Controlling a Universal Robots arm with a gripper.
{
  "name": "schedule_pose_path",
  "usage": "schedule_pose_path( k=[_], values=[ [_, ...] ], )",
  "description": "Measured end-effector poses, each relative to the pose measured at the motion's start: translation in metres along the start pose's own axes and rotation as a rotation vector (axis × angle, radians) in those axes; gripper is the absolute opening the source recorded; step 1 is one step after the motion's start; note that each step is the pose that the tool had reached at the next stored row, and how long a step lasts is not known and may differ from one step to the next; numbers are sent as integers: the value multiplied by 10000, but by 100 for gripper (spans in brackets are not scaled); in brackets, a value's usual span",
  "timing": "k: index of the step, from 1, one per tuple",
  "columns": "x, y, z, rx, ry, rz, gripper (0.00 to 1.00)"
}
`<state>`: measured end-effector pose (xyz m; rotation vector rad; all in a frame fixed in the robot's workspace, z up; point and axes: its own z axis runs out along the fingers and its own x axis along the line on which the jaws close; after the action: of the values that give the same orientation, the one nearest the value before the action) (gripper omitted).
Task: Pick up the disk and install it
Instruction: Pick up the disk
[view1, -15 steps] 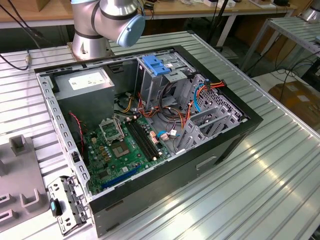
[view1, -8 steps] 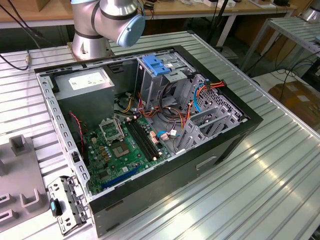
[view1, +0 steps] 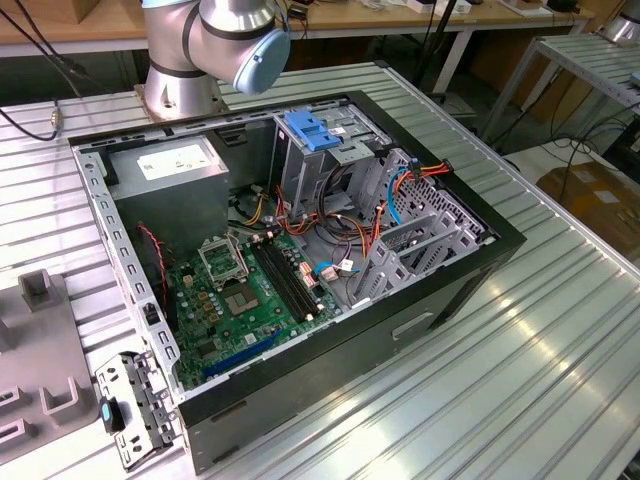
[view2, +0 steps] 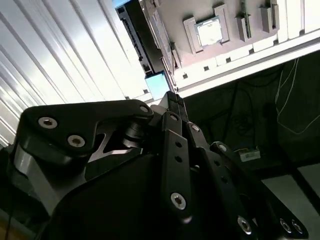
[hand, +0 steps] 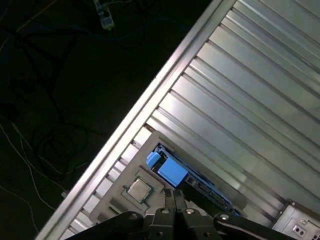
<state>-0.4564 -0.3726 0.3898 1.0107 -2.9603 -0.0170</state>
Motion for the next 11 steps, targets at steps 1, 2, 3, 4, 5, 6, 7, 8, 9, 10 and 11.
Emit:
schedule_pose_path(
  k=[1, 2, 3, 4, 5, 6, 7, 8, 9, 10, 11],
  values=[
    [0, 0, 0, 3, 5, -365, 11],
    [0, 0, 0, 5, 8, -583, 11],
    [0, 0, 0, 7, 10, -742, 11],
    [0, 0, 0, 10, 15, -1008, 11],
    [0, 0, 0, 13, 20, -1401, 11],
    [0, 0, 0, 16, 25, -1712, 11],
    [0, 0, 0, 19, 29, -2039, 11],
    [0, 0, 0, 20, 32, -2201, 11],
    [0, 0, 0, 22, 35, -2388, 11],
    [0, 0, 0, 24, 37, -2578, 11],
    [0, 0, 0, 26, 40, -2757, 11]
  ],
)
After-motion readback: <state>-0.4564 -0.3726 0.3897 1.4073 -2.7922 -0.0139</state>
